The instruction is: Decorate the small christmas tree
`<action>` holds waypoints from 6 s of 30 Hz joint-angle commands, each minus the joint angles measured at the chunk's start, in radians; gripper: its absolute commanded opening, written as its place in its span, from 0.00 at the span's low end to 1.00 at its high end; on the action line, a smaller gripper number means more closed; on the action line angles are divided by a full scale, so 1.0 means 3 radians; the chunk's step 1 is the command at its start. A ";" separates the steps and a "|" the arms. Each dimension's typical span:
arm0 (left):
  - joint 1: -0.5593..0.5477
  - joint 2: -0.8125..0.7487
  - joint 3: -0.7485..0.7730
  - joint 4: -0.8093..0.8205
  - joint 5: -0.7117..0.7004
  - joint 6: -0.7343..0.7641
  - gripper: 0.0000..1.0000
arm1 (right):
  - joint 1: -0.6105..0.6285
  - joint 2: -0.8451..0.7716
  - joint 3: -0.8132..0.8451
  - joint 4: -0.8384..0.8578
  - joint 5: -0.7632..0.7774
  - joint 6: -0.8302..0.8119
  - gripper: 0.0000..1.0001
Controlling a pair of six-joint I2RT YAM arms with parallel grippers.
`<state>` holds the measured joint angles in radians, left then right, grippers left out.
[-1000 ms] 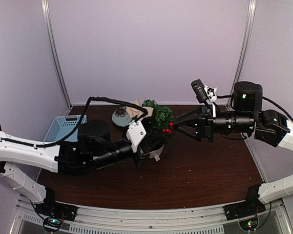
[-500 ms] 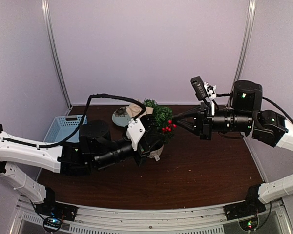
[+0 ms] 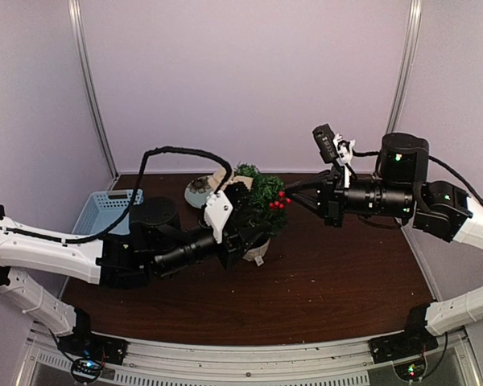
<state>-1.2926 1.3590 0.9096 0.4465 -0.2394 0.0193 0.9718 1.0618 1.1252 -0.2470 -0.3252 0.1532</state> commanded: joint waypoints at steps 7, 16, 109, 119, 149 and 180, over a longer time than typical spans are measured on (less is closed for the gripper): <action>0.0228 -0.0346 -0.0123 -0.0243 -0.0170 -0.0350 0.73 | -0.0299 0.0212 0.0329 -0.0006 0.0595 -0.0263 0.00; 0.0529 -0.0747 -0.0336 -0.0498 -0.0334 -0.0575 0.98 | -0.0543 0.0775 0.0886 -0.0120 0.0908 -0.0568 0.00; 0.1237 0.1398 -0.1184 0.1970 -0.0006 -0.2778 0.35 | -0.1889 0.1999 -0.1242 0.2422 -0.0672 0.1667 0.34; 0.1265 0.1607 -0.1044 0.2044 0.0054 -0.2799 0.35 | -0.1893 0.2383 -0.1317 0.2597 -0.0716 0.1807 0.27; 0.1427 0.2251 -0.0593 0.2197 0.0404 -0.2977 0.27 | -0.2117 0.2268 -0.1444 0.2697 -0.0654 0.1728 0.25; 0.1514 0.2291 -0.0804 0.2510 0.0628 -0.3055 0.37 | -0.2125 0.3119 -0.0310 0.2697 -0.1395 0.1849 0.33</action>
<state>-0.8433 2.0552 0.6827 1.1278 -0.0662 -0.8974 0.3164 1.9877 0.9859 0.5102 -0.6827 0.6800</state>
